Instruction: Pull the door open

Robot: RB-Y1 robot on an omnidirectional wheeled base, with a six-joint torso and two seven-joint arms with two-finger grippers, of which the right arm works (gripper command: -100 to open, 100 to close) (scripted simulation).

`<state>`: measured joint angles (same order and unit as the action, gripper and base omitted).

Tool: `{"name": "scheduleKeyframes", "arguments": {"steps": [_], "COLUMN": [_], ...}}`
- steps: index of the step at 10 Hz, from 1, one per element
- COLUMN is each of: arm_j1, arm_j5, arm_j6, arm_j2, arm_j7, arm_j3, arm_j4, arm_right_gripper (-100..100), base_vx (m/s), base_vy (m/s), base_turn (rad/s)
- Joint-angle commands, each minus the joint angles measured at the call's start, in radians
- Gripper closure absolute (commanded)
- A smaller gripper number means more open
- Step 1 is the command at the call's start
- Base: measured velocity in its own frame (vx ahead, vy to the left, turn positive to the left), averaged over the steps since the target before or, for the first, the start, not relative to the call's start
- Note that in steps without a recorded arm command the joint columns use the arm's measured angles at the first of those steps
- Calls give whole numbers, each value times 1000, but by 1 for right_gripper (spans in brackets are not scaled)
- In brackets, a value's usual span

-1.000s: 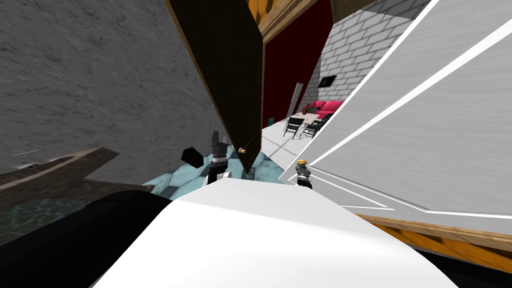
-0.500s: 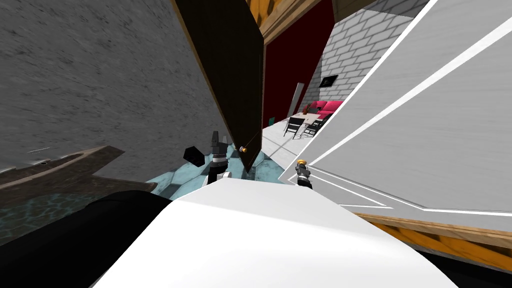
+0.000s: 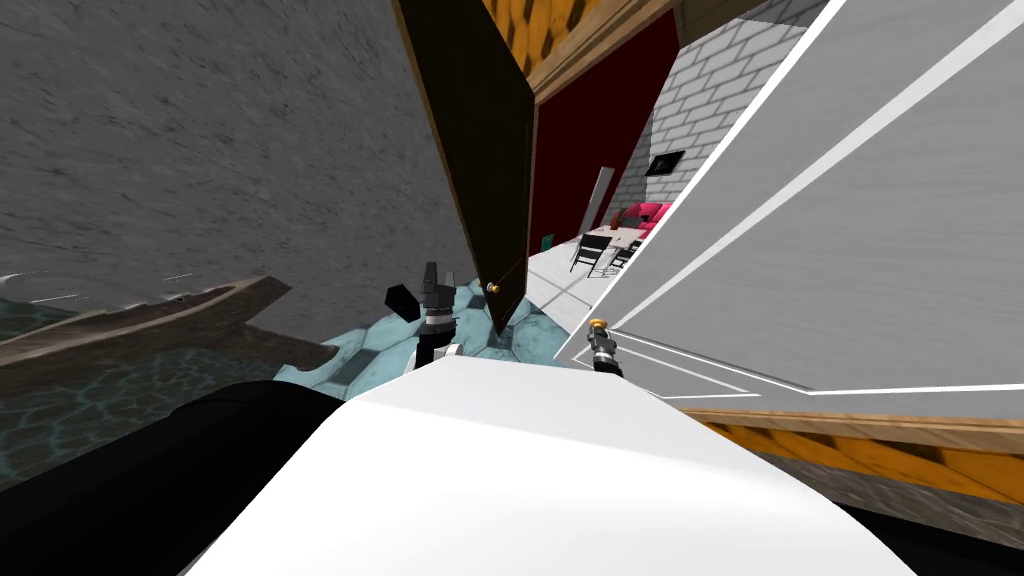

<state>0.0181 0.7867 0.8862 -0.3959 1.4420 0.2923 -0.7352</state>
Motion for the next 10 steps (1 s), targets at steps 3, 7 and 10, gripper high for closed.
{"name": "scheduleKeyframes", "arguments": {"steps": [3,7,10], "arm_j1": [12,35,53], "arm_j5": [-21,-37,-51], "arm_j6": [6,29,53], "arm_j2": [-19,-51,-81], "arm_j7": [41,81,119], "arm_j3": [50,91,129], "arm_j4": [-23,-30,-40], "arm_right_gripper": [100,100,100], "base_vx": [-242,-190,-202], "base_vy": [-27,-23,-30], "base_turn": [69,96,86]}}
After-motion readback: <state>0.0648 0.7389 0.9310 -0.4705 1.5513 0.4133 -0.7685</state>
